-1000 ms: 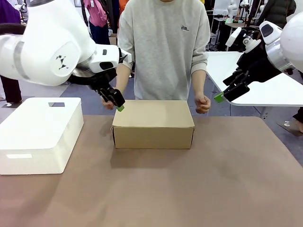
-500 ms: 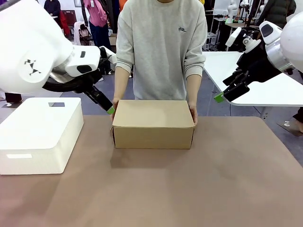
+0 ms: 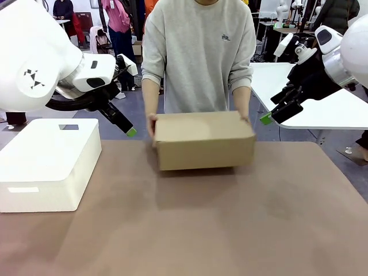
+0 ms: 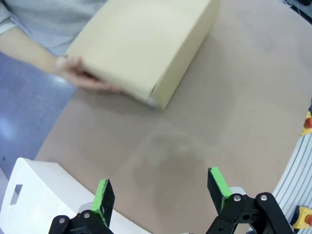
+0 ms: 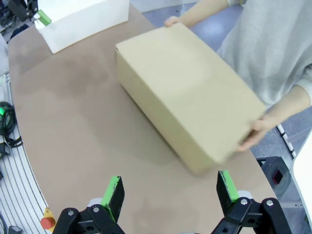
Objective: Pack the shoes into the box.
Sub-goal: Press down on the lid of the Shoes Box.
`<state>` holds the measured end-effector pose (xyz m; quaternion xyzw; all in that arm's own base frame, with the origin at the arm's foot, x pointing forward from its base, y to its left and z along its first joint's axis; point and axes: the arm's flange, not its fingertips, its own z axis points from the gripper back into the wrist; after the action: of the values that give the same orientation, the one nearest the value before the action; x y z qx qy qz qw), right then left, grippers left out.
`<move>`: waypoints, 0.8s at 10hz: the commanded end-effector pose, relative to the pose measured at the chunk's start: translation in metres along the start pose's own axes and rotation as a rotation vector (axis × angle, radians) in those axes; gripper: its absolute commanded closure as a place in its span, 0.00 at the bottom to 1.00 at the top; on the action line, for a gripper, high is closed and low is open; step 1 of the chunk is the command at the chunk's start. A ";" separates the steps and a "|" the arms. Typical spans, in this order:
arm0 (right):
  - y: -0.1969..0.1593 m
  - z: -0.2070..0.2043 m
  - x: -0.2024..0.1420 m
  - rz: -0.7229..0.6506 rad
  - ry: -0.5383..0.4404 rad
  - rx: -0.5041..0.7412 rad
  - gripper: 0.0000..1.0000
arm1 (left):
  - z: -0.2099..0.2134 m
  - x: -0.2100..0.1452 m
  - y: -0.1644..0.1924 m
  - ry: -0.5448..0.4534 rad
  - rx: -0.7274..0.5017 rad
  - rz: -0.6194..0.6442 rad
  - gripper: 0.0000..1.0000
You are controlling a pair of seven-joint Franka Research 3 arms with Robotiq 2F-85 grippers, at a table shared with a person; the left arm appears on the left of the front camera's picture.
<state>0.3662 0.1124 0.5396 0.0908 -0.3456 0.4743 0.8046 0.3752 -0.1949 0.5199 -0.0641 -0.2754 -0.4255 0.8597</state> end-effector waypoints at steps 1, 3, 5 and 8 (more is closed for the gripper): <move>-0.002 0.001 0.005 -0.016 0.005 -0.002 0.00 | 0.001 -0.001 -0.001 0.011 0.005 0.010 0.00; -0.002 0.001 0.005 -0.016 0.005 -0.002 0.00 | 0.001 -0.001 -0.001 0.011 0.005 0.010 0.00; -0.002 0.001 0.005 -0.016 0.005 -0.002 0.00 | 0.001 -0.001 -0.001 0.011 0.005 0.010 0.00; -0.002 0.001 0.005 -0.016 0.005 -0.002 0.00 | 0.001 -0.001 -0.001 0.011 0.005 0.010 0.00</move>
<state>0.3662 0.1125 0.5396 0.0909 -0.3456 0.4742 0.8046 0.3749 -0.1953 0.5198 -0.0641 -0.2749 -0.4254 0.8599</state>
